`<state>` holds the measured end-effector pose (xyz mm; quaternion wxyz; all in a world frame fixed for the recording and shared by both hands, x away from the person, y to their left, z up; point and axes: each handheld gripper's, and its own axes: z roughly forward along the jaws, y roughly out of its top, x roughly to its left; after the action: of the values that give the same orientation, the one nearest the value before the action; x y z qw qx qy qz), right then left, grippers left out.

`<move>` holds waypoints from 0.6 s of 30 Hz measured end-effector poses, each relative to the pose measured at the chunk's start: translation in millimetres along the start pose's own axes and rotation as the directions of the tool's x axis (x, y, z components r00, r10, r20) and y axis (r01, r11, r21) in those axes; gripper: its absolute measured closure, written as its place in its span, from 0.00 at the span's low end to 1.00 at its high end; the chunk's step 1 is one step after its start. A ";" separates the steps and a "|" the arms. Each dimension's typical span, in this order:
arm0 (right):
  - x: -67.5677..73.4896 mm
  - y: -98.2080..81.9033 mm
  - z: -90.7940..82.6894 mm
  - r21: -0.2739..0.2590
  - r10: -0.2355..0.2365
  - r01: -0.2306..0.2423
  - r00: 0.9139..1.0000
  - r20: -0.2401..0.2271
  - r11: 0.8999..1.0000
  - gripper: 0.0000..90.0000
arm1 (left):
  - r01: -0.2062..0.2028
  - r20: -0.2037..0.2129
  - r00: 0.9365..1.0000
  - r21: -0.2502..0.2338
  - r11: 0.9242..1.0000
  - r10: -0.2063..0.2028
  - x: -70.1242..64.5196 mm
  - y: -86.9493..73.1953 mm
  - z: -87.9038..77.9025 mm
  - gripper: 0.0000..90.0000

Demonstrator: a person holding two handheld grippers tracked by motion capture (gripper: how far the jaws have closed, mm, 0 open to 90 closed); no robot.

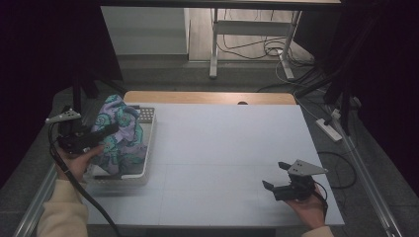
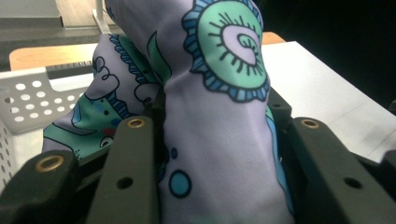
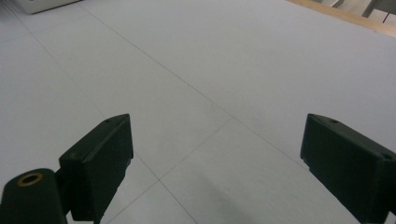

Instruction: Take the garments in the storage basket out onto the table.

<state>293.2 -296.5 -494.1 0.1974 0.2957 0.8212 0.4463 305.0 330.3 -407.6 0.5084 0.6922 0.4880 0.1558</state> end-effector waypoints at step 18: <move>-0.6 0.5 1.6 -0.004 0.003 -0.003 1.000 0.002 1.000 0.11 | 0.006 0.006 1.000 -0.058 0.998 -0.006 -7.7 19.5 -14.9 0.67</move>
<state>294.7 -295.7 -494.5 0.1980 0.2968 0.8198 0.4479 300.8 332.0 -382.3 0.5301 0.6763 0.4837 0.1663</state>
